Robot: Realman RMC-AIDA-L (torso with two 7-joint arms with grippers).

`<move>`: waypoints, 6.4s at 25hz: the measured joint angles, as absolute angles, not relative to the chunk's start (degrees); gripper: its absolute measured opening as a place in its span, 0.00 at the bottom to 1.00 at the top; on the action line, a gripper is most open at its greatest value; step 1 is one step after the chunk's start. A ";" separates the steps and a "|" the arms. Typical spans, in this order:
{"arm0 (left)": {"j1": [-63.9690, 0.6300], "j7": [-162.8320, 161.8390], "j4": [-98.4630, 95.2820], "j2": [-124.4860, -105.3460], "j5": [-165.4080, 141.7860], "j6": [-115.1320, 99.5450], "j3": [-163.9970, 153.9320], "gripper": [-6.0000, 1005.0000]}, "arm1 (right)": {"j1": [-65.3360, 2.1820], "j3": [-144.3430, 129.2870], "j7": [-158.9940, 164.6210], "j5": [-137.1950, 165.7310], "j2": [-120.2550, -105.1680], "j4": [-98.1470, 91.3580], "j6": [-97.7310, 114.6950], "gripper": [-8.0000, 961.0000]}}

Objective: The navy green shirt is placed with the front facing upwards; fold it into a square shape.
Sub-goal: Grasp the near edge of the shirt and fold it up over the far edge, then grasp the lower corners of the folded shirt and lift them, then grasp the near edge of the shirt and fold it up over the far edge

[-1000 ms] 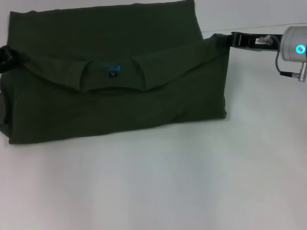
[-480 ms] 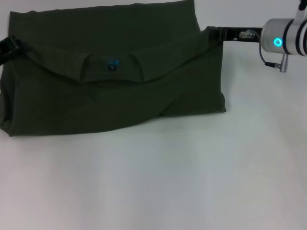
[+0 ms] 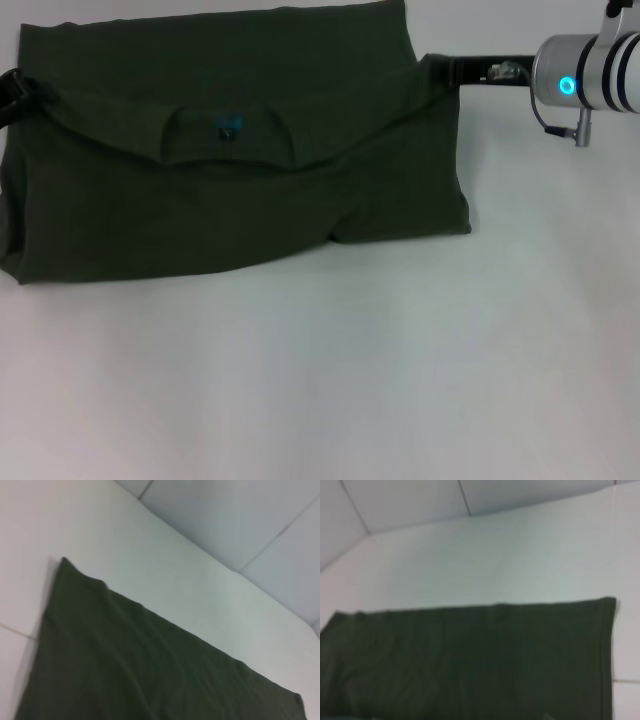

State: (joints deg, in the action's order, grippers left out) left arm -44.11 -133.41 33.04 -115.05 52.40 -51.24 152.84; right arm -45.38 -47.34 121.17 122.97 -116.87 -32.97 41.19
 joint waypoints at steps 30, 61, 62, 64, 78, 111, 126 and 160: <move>-38.85 -135.76 41.64 -111.00 50.72 -72.14 149.43 0.70 | -41.79 -43.81 131.57 130.30 -112.53 -41.50 68.78 0.73; -37.08 -144.27 37.26 -110.94 35.57 -72.63 146.27 0.69 | -37.07 -36.20 134.45 129.04 -111.53 -44.71 87.27 0.88; -37.25 -144.32 37.08 -111.09 35.56 -72.08 145.87 0.69 | -37.04 -36.21 134.43 129.04 -111.53 -44.69 87.24 0.88; -37.49 -144.44 36.81 -111.13 35.53 -71.50 145.31 0.69 | -37.00 -36.20 134.37 129.03 -111.51 -44.67 87.18 0.88; -39.02 -146.97 35.94 -111.75 33.77 -69.04 143.55 0.69 | -36.82 -35.26 134.23 128.94 -111.44 -44.64 87.24 0.88; -40.28 -148.54 36.60 -111.40 33.03 -69.78 141.32 0.10 | -42.16 -42.62 137.83 137.58 -112.99 -34.30 71.09 0.85; -40.51 -148.54 36.57 -111.59 33.33 -69.82 141.34 0.10 | -42.30 -43.87 138.76 137.61 -114.13 -34.00 68.36 0.83; -38.34 -144.93 46.42 -107.00 29.42 -101.64 142.26 0.10 | -39.01 -44.75 141.27 140.32 -113.01 -51.04 98.77 0.06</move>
